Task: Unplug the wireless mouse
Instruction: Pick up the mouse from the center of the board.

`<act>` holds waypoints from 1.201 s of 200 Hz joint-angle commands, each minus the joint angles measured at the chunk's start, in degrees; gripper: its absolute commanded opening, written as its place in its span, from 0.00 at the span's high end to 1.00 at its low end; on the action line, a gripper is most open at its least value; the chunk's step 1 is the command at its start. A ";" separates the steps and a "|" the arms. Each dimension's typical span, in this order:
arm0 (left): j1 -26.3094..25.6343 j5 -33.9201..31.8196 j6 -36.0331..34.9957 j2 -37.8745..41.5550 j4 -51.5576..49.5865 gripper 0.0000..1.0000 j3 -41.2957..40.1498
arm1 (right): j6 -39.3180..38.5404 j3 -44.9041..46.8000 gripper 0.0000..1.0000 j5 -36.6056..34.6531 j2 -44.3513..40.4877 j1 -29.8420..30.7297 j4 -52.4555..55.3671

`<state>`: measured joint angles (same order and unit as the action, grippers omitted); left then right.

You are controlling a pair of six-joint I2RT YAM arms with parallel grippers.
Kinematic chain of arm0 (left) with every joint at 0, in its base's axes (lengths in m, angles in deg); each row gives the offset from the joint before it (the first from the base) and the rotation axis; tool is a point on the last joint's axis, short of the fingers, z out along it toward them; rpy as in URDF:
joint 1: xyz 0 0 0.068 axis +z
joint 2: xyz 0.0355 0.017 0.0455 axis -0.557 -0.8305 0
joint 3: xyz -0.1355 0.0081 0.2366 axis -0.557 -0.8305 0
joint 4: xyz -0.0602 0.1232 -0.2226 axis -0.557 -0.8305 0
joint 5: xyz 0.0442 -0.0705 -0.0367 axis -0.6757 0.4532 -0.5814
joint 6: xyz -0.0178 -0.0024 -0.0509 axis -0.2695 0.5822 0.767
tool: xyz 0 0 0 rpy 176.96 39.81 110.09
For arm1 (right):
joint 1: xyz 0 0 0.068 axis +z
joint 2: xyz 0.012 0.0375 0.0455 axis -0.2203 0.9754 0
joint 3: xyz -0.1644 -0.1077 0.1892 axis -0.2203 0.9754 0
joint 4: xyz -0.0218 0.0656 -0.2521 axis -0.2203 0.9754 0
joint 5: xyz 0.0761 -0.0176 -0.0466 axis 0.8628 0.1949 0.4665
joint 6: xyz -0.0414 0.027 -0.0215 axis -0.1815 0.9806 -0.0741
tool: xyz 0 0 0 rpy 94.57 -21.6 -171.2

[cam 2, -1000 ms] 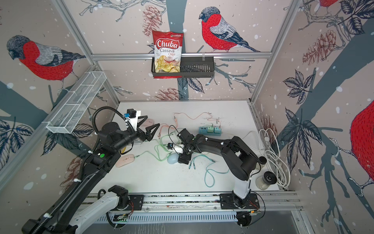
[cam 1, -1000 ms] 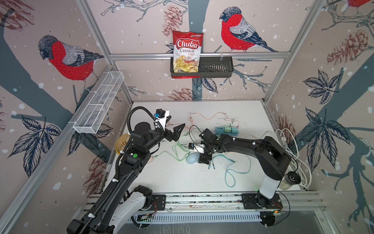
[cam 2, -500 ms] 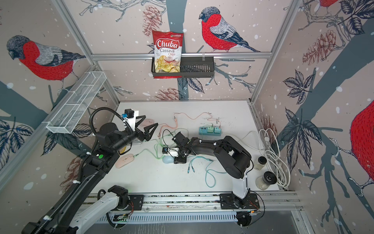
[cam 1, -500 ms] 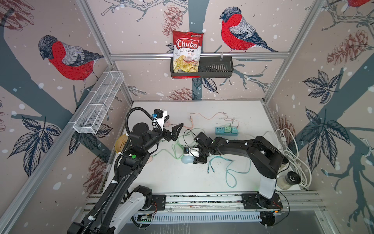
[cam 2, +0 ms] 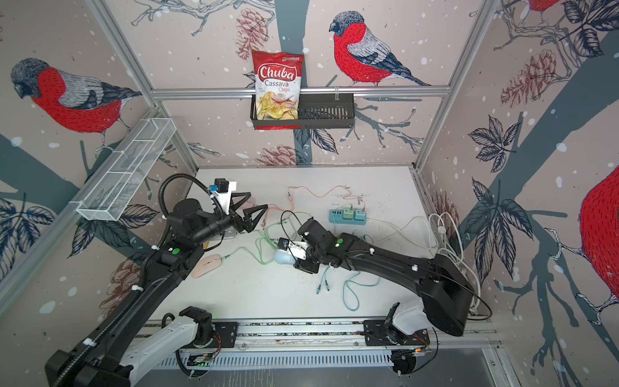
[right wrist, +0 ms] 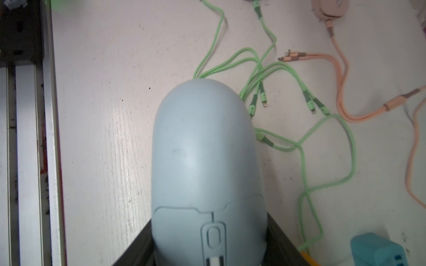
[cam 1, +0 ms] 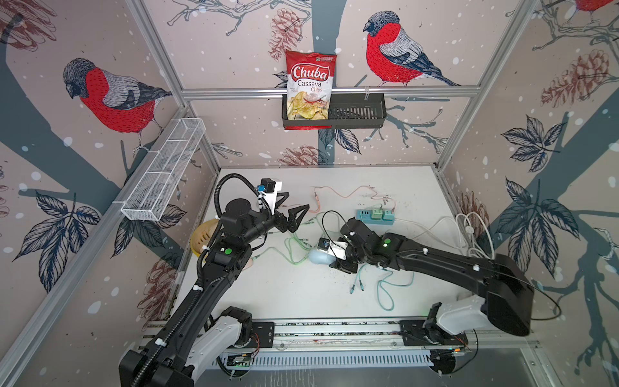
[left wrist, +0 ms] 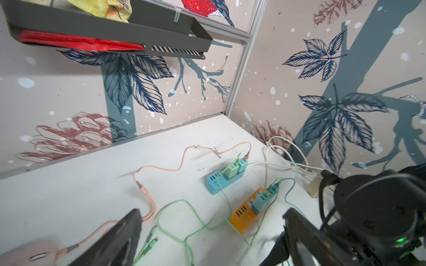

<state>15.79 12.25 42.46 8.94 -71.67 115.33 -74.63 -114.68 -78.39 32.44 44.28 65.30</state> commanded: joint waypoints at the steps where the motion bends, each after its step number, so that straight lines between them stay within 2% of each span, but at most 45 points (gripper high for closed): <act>1: 0.19 5.90 13.55 -4.15 -0.54 0.04 4.33 | 5.18 0.06 0.57 -4.20 -5.53 -0.56 1.89; 17: 0.22 9.57 19.99 -9.38 -5.90 0.05 8.71 | 6.22 -0.38 0.57 -6.02 -9.57 -0.81 2.89; 29: 0.18 15.01 25.67 -12.21 -4.04 0.07 9.05 | 6.86 -0.50 0.56 -7.15 -11.71 -1.10 2.95; 45: -0.01 21.34 38.18 -14.62 9.18 0.14 4.96 | 7.04 -0.73 0.56 -7.97 -13.83 -1.52 2.70; 58: -0.16 22.67 50.40 -15.36 23.80 0.16 0.00 | 7.10 -1.11 0.56 -8.43 -14.81 -2.03 2.19; 72: -0.80 22.91 56.58 -16.54 32.28 0.18 -2.88 | 7.23 -1.76 0.56 -9.32 -15.39 -2.51 1.81; 111: -6.80 24.27 52.40 -19.51 26.63 0.15 -0.27 | 5.30 -3.00 0.55 -9.64 -15.40 -3.90 0.90; 159: -12.29 19.99 46.58 -21.24 19.62 0.16 1.60 | 4.10 -5.46 0.56 -9.59 -13.38 -4.68 0.10; 168: -12.48 19.87 46.86 -21.45 20.42 0.20 1.33 | 3.94 -5.81 0.56 -9.58 -12.94 -4.67 0.16; 187: -12.58 20.11 47.46 -21.89 21.89 0.38 1.10 | 3.81 -5.88 0.56 -9.31 -12.49 -4.68 -0.09; 222: -12.65 20.44 48.52 -23.10 23.50 0.38 1.15 | 3.99 -5.59 0.56 -8.65 -12.29 -4.59 -0.74; 240: -13.04 21.63 49.92 -23.87 25.76 0.52 1.05 | 4.16 -5.47 0.56 -8.92 -12.29 -4.58 -1.21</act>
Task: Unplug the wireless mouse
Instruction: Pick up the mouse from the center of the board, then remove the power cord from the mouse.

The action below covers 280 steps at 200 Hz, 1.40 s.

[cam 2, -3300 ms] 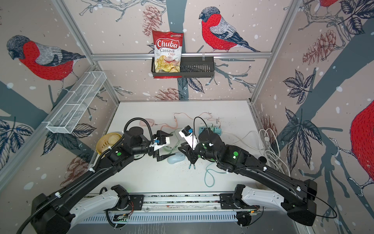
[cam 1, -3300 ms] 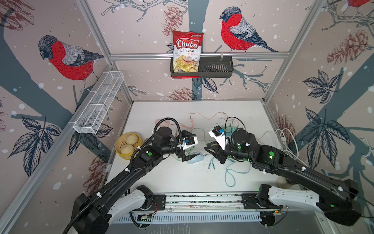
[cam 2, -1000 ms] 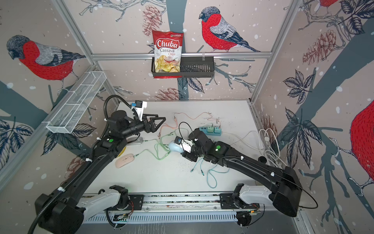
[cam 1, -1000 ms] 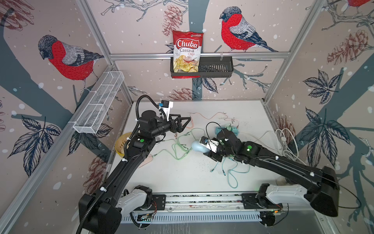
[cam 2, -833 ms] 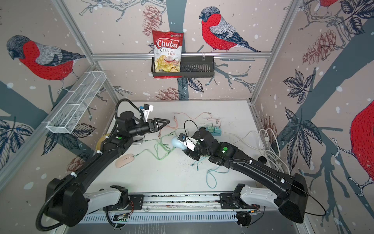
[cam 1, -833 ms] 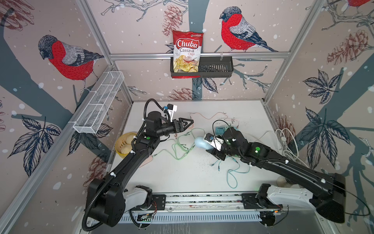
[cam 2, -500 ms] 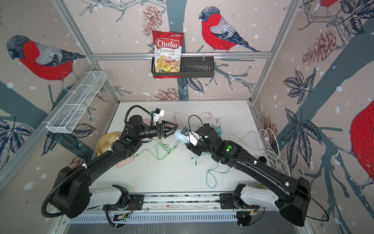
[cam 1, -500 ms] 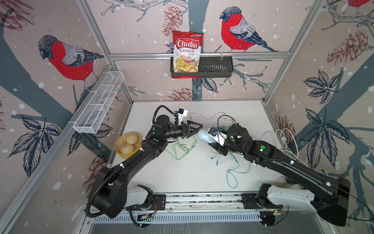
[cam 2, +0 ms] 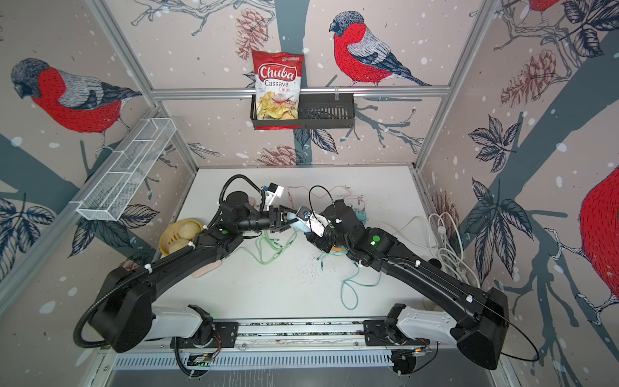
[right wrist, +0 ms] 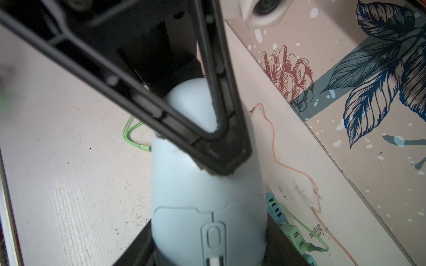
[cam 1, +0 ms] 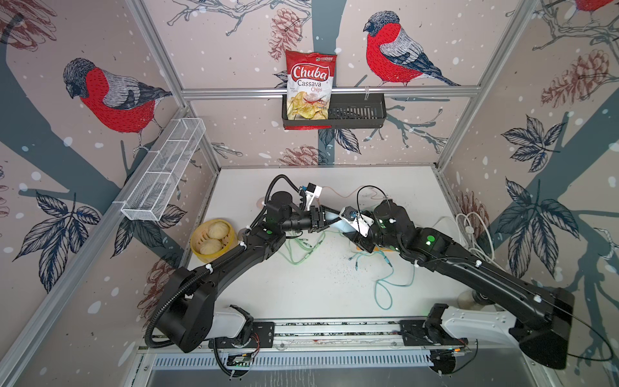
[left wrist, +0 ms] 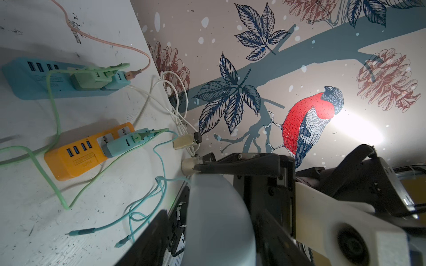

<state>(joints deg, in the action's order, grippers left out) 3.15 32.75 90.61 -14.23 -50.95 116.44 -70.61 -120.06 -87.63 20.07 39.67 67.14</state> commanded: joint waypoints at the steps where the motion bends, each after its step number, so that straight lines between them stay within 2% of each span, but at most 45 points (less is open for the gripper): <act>1: -0.46 1.21 1.86 -0.77 5.13 0.53 -0.06 | 0.14 -0.10 0.56 0.33 0.08 0.05 -3.08; 20: -1.02 1.57 2.38 -1.45 5.92 0.55 -0.05 | 0.05 -0.61 0.56 0.82 0.65 0.05 -2.98; 54: -1.80 1.72 1.87 -1.46 5.96 0.33 -0.15 | -0.03 -1.34 0.56 0.48 1.83 0.12 -2.84; 65: -1.91 1.95 1.61 -1.31 5.95 0.32 -0.15 | -0.06 -1.43 0.56 0.56 1.99 0.16 -2.93; 72: -1.99 2.04 1.47 -1.15 5.93 0.36 -0.15 | 0.05 -1.51 0.56 0.71 2.11 0.24 -2.88; 87: -2.00 1.94 0.78 -0.80 5.18 0.56 -0.07 | 0.12 -1.69 0.56 0.68 2.13 0.19 -2.85; 93: -1.99 1.84 0.43 -0.75 4.90 0.68 0.02 | 0.14 -1.69 0.56 0.78 2.17 0.24 -2.92; 106: -2.00 1.57 -0.19 -0.80 3.99 1.00 0.20 | 0.40 -1.67 0.56 0.88 2.02 0.25 -3.10; 123: -1.91 1.36 -0.69 -1.06 3.88 1.00 -0.06 | 0.98 -1.52 0.52 0.95 1.50 0.38 -3.72; 147: -0.53 1.81 -1.32 -0.65 3.13 1.00 -0.33 | 2.84 -1.22 0.24 1.04 -0.47 0.24 -3.99; 167: 3.94 3.10 -2.23 1.37 1.12 1.00 -1.04 | 4.08 1.43 0.19 4.50 -4.78 -0.99 -5.48; 190: 9.82 6.16 -1.66 4.45 0.42 1.00 -2.24 | 7.92 6.31 0.23 10.90 -11.04 -4.44 -9.27; 203: 11.88 7.45 -2.18 5.83 -0.84 1.00 -2.27 | 9.40 9.46 0.29 15.93 -13.81 -6.47 -12.25; 228: 12.84 9.30 -3.33 6.62 -2.70 1.00 -1.65 | 7.07 11.18 0.44 19.29 -14.12 -6.04 -12.99; 251: 12.82 10.55 -2.37 7.06 -1.51 1.00 -2.08 | 4.15 9.88 0.51 19.71 -11.00 -4.79 -13.02; 280: 12.76 11.98 -0.63 8.03 0.44 1.00 -3.16 | 1.66 6.92 0.58 15.53 -6.07 -2.82 -13.05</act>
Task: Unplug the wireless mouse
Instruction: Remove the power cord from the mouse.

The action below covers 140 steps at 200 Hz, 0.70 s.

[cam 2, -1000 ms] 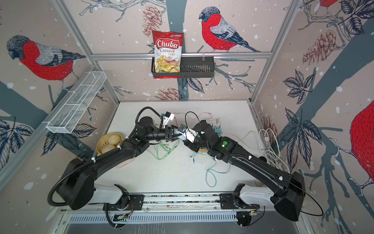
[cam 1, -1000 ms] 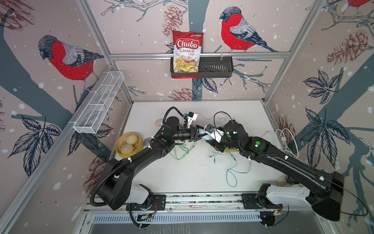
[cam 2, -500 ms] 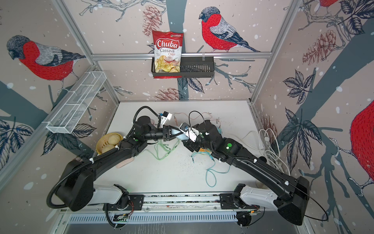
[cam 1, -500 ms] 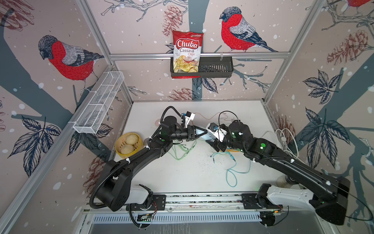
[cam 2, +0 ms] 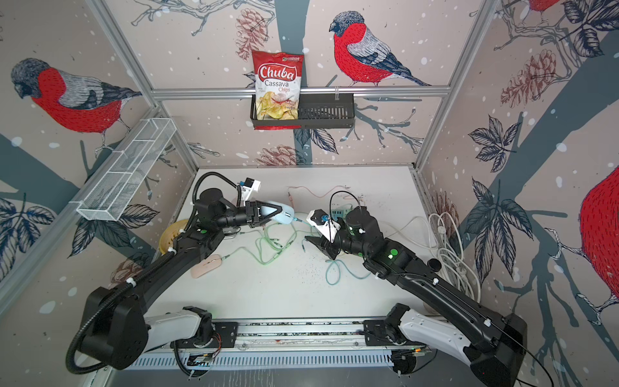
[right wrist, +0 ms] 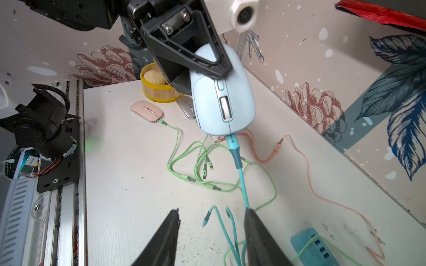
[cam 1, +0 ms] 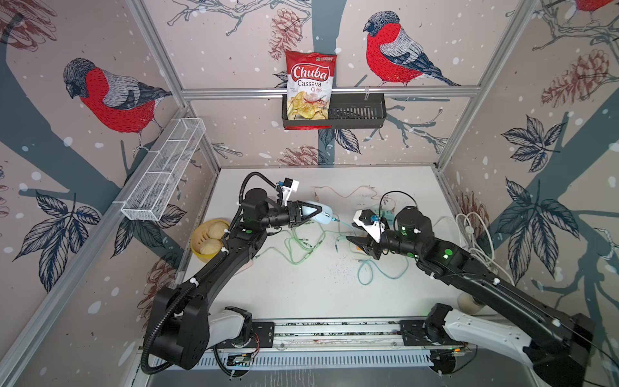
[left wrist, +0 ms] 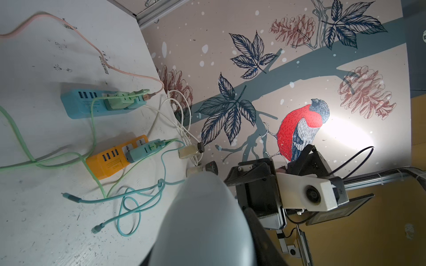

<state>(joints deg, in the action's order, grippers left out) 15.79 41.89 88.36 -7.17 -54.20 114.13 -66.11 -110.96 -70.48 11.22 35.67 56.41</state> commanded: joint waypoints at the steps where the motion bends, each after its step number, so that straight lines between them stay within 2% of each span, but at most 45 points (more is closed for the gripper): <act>1: 0.09 2.86 1.68 1.02 3.85 1.00 -0.92 | -2.94 -2.26 0.58 -1.62 2.95 1.26 -2.23; 33: 0.11 3.23 3.49 2.27 6.10 1.00 -2.38 | -4.09 -5.56 0.62 -3.11 7.60 2.83 -1.48; 102: -0.02 4.30 5.86 3.28 9.45 1.00 -3.89 | -4.54 -9.20 0.67 -5.34 12.08 4.80 -1.29; 140: -0.05 4.44 6.13 3.47 9.98 1.00 -3.99 | -4.45 -9.38 0.83 -6.76 12.79 5.74 -1.08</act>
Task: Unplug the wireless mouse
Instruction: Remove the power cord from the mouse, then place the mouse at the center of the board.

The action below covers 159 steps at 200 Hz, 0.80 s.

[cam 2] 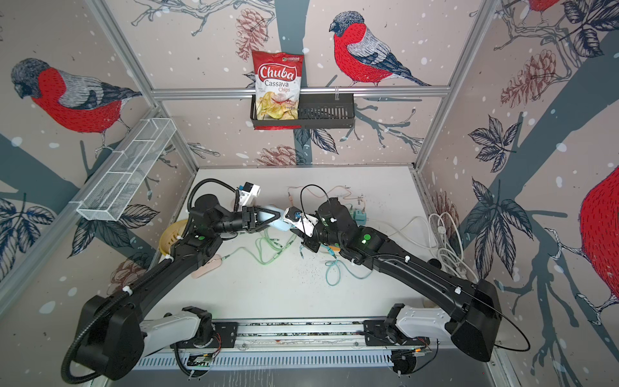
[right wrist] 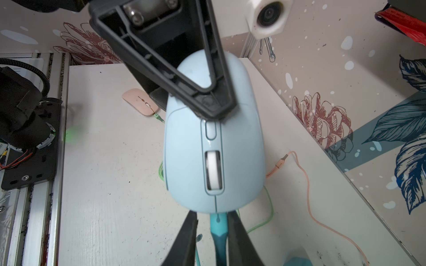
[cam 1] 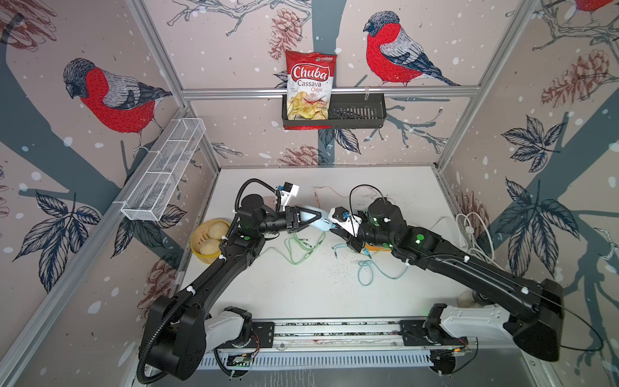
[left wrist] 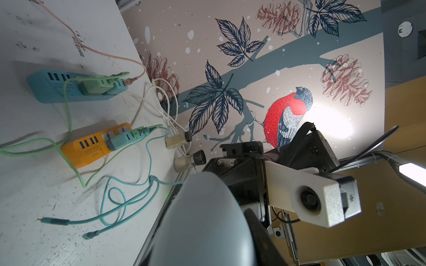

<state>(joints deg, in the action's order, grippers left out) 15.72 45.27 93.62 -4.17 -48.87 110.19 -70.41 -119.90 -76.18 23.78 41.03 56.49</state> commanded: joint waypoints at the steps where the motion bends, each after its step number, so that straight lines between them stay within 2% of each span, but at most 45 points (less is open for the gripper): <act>1: 0.02 1.07 0.86 0.50 4.64 1.00 -0.05 | -0.14 -0.44 0.83 -1.08 0.23 0.39 -1.17; 10: -0.04 1.12 0.86 0.59 4.57 1.00 -0.05 | 0.02 -0.44 0.86 -1.19 0.14 0.52 -1.06; 14: -0.06 1.16 0.86 0.64 4.50 1.00 -0.05 | 0.03 -0.42 0.93 -1.19 0.06 0.62 -1.02; 22: 0.00 1.06 0.70 0.74 4.24 1.00 -0.05 | 0.32 -0.35 1.00 -1.40 -0.12 0.61 -1.08; 75: 0.76 -1.71 -3.65 2.10 -2.34 1.00 1.14 | 2.11 2.55 1.00 -4.89 -3.31 0.57 0.26; 159: 2.50 -2.02 -7.24 1.71 -7.89 1.00 2.85 | 5.69 12.75 1.00 -6.02 -14.85 0.30 -0.03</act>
<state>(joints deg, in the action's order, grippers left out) 18.08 43.35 88.58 -2.03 -56.17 112.73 -66.92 -108.51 -81.69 11.02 41.29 57.30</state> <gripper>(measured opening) 0.406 0.114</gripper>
